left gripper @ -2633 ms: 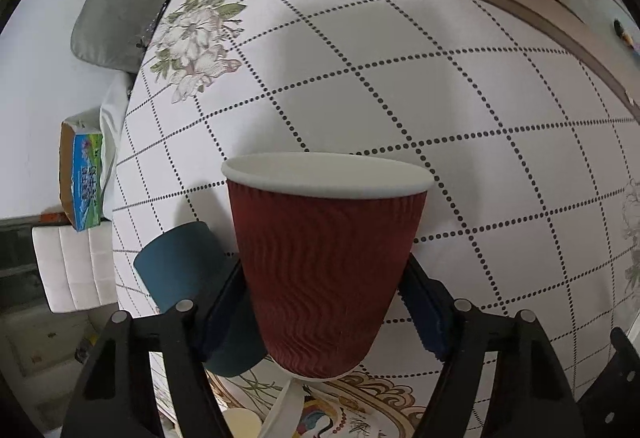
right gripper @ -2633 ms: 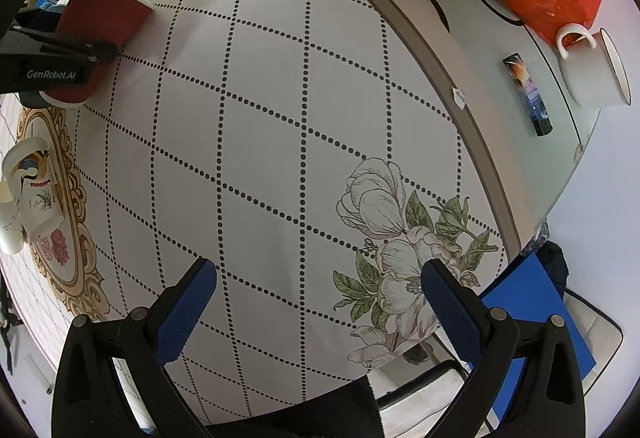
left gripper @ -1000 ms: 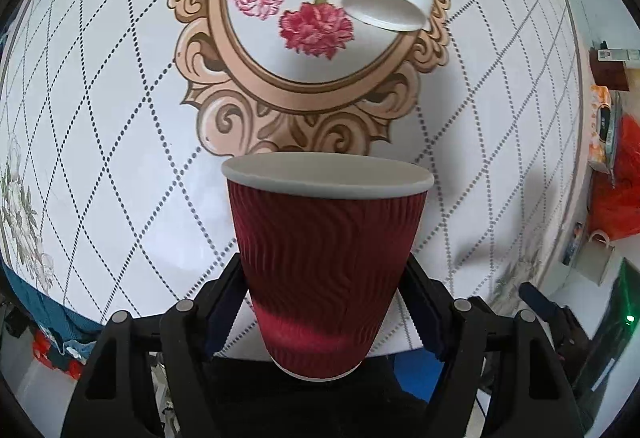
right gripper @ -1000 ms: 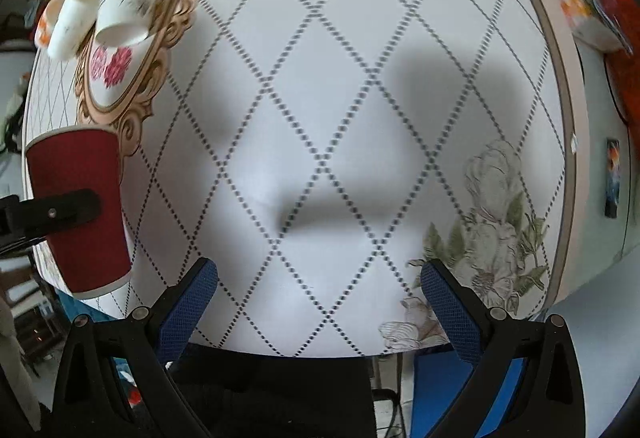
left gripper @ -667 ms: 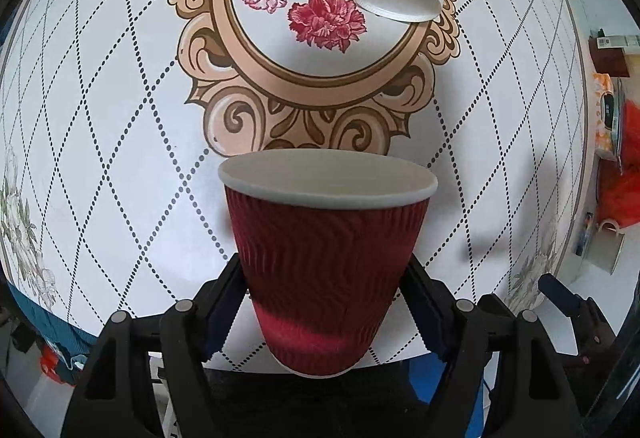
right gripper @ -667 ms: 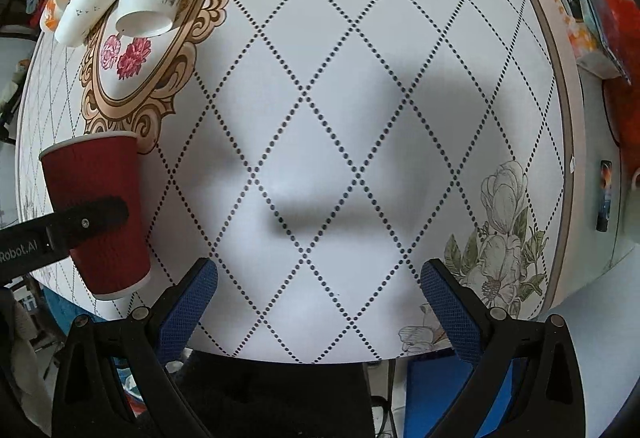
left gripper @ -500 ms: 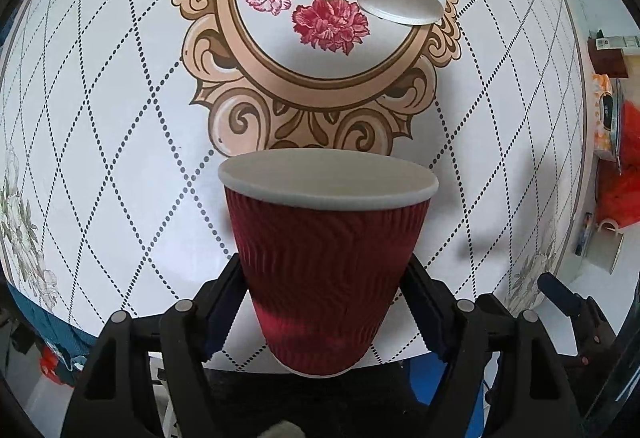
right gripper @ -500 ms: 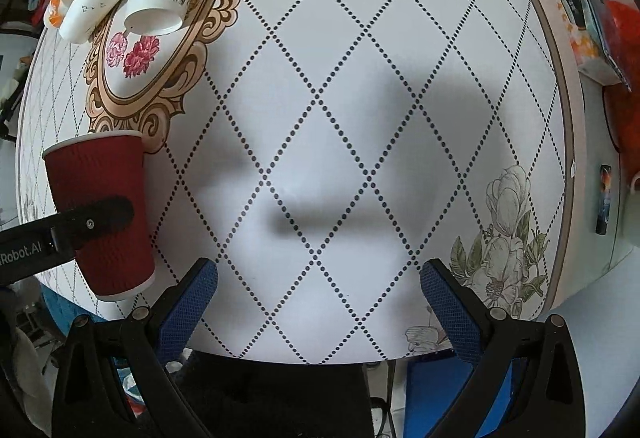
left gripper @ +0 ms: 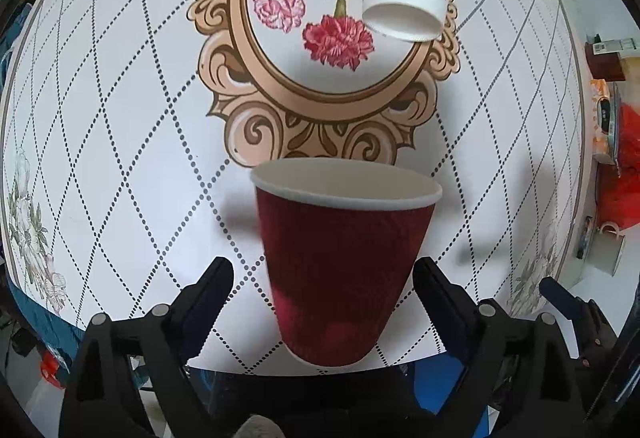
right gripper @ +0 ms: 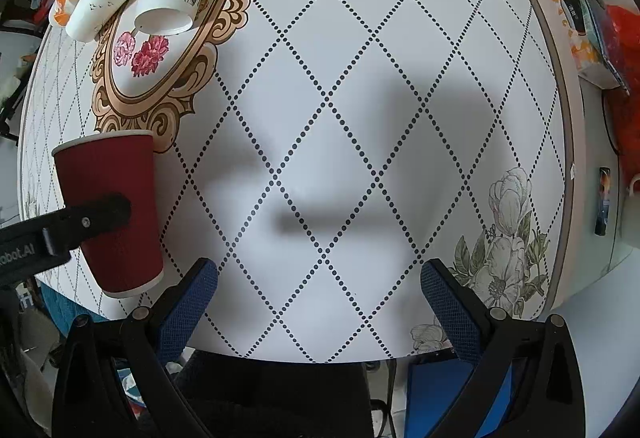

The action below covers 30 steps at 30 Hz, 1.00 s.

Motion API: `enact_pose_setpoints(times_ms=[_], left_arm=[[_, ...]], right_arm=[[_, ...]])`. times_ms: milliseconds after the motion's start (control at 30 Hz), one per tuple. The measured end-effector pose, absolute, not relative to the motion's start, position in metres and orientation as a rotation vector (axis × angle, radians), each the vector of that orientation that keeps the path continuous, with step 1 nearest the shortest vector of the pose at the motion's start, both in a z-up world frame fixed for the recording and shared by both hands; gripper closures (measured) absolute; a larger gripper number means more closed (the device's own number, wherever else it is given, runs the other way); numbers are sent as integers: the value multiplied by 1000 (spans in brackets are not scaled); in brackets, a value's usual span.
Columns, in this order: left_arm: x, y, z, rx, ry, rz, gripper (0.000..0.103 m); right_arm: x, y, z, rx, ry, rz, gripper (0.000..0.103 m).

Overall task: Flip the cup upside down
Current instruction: 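Lift the red cup with the left gripper and carry it toward the right gripper, then grasp the red cup with the right gripper while the left gripper releases it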

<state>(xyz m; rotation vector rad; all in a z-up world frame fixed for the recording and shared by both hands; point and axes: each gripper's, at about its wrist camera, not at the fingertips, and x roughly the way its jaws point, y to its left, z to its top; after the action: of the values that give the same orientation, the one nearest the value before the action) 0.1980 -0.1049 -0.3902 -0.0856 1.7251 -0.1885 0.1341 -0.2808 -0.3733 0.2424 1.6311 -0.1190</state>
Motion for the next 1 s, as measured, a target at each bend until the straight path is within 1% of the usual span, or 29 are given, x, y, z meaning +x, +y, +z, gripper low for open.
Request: enact_pose_setpoints(times_ms=[167, 333, 467, 600, 700, 900, 1000], left_arm=[[202, -90, -373, -85, 1683, -170, 10], [203, -70, -343, -91, 1610, -153, 9], [198, -44, -315, -98, 1543, -110, 9], [184, -18, -303, -96, 1503, -42, 9], [172, -2, -306, -95, 1494, 10, 9], [151, 33, -327, -144, 1532, 78, 9], [144, 42, -336, -162, 1543, 96, 9]], right_arm=[[134, -284, -366, 251, 1619, -119, 0], [133, -285, -358, 264, 1605, -107, 0], [133, -282, -352, 289, 1589, -78, 0], [134, -264, -339, 311, 1576, -27, 0], [137, -244, -335, 302, 1576, 11, 0], [145, -207, -338, 258, 1580, 56, 0], [148, -197, -339, 223, 1582, 58, 2]])
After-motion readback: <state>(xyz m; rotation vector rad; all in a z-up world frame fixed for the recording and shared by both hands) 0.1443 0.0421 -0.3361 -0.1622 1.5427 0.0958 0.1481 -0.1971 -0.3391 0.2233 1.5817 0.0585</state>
